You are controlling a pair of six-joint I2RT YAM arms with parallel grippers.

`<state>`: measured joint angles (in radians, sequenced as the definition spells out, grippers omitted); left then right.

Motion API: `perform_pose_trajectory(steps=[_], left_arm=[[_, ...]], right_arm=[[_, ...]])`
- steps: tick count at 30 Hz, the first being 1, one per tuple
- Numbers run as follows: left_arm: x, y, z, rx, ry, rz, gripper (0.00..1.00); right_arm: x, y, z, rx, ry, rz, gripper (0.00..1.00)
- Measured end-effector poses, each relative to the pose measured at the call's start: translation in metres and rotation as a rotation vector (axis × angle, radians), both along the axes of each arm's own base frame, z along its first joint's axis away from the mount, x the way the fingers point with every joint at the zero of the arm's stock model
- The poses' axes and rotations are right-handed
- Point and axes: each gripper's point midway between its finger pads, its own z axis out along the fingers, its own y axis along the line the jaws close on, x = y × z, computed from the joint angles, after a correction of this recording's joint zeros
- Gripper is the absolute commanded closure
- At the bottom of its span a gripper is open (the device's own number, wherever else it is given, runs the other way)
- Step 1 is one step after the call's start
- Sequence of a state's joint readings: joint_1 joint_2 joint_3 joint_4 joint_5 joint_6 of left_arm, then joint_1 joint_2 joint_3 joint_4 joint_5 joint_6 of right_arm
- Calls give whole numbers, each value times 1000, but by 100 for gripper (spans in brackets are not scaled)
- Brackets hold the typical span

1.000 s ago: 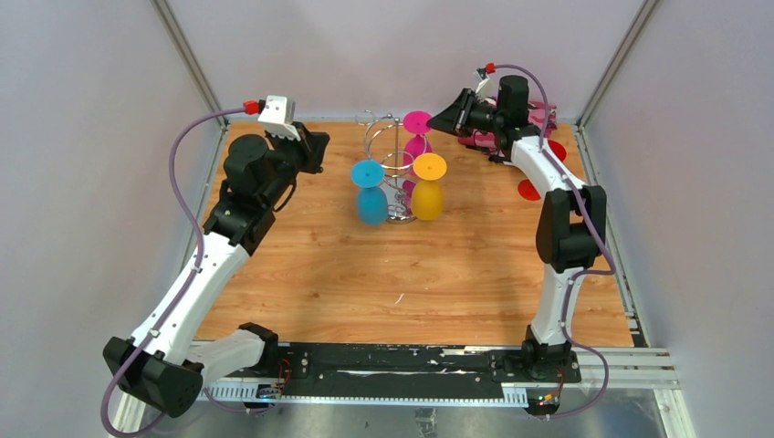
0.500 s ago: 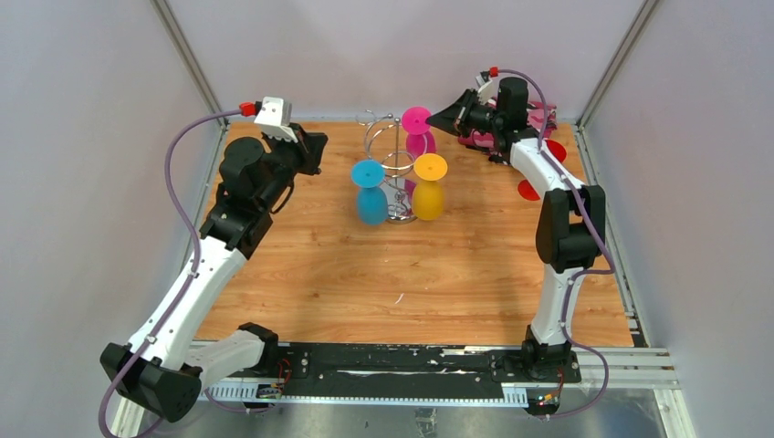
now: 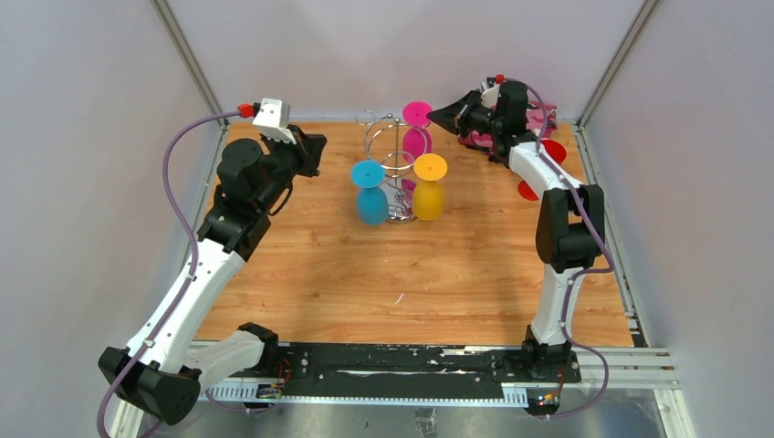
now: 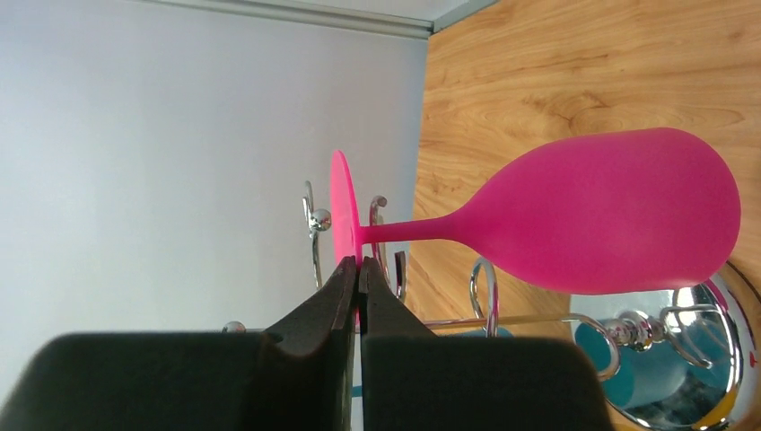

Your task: Take the wine glass off the wine glass rack

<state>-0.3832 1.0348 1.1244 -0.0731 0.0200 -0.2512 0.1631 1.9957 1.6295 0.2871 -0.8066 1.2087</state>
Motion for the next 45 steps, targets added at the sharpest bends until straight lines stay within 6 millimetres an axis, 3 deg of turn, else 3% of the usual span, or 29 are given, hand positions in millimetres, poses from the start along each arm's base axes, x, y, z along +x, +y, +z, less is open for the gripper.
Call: perform_pose_trajectory(steps=[17,33,38,45], left_arm=[[-4,2,-3,7,16,1,97],[-3,2,-4,-1,21,9,96],[2,3,-4,-15,23,28,88],[18,-14,-20,-37,81,-21,81]], right_arm=[[17,-14,2,22,17,-73,100],[43,-78,21,24,-43,-206,100],[26,-88,40,30,-92,-206,100],[-31,-110,109,18,-280,-210,100]])
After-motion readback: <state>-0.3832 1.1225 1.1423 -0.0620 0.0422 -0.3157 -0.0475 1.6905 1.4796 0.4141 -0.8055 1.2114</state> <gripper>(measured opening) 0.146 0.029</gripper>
